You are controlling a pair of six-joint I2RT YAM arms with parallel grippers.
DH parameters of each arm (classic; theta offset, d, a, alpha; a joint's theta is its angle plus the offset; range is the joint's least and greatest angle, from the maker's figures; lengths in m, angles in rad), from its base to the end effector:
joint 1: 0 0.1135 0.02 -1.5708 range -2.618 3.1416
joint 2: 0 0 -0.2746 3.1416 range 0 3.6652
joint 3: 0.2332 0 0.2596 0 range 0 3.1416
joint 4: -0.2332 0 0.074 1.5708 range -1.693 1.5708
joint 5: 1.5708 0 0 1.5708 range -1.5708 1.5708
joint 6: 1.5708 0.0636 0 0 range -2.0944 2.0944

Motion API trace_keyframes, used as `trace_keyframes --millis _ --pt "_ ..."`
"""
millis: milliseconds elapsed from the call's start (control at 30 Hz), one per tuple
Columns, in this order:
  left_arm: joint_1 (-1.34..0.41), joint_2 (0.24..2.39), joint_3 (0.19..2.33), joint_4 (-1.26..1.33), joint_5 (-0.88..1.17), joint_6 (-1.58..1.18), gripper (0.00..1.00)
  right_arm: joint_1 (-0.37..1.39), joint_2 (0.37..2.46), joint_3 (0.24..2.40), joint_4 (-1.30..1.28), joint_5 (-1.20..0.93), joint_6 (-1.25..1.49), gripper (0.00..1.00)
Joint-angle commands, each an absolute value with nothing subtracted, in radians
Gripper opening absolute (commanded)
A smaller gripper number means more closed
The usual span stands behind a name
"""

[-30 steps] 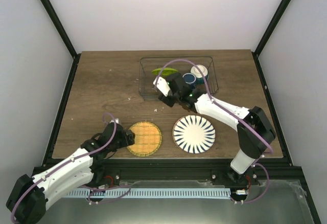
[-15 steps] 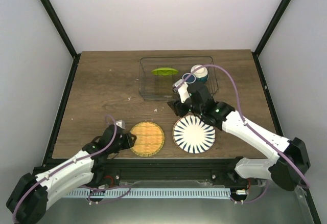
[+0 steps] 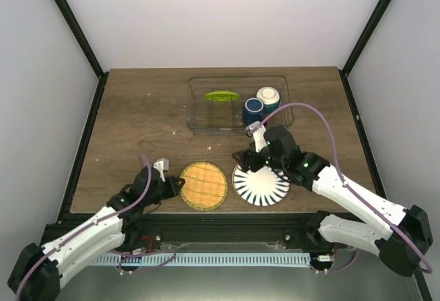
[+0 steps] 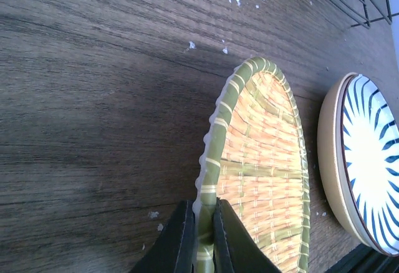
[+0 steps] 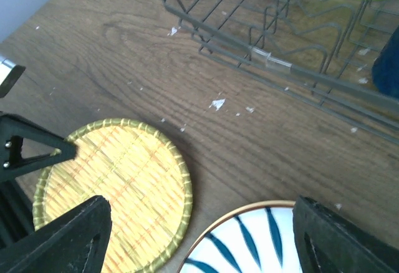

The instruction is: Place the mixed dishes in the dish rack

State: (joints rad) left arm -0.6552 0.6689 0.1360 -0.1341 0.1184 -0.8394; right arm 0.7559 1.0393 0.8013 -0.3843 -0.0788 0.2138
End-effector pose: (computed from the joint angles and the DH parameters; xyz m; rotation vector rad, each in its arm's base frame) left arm 0.1226 -0.1037 0.1223 -0.1522 2.3997 -0.8974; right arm 0.1800 0.1765 0.2689 -0.6497 2.1673 0.6201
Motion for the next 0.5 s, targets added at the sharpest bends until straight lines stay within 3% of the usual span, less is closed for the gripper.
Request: trace_keyframes --millis 0,100,467 --pt "-0.657 0.615 0.147 -0.253 0.113 -0.79 0.0 0.762 0.994 0.733 -0.337 -0.161 0.297 0.82" --pt "-0.656 0.556 0.184 -0.32 0.096 -0.774 0.0 0.761 0.985 0.676 -0.274 -0.197 0.352 0.87" --pt "-0.656 0.403 0.363 -0.447 0.193 -0.715 0.0 0.761 1.109 0.569 -0.003 -0.498 0.385 0.87"
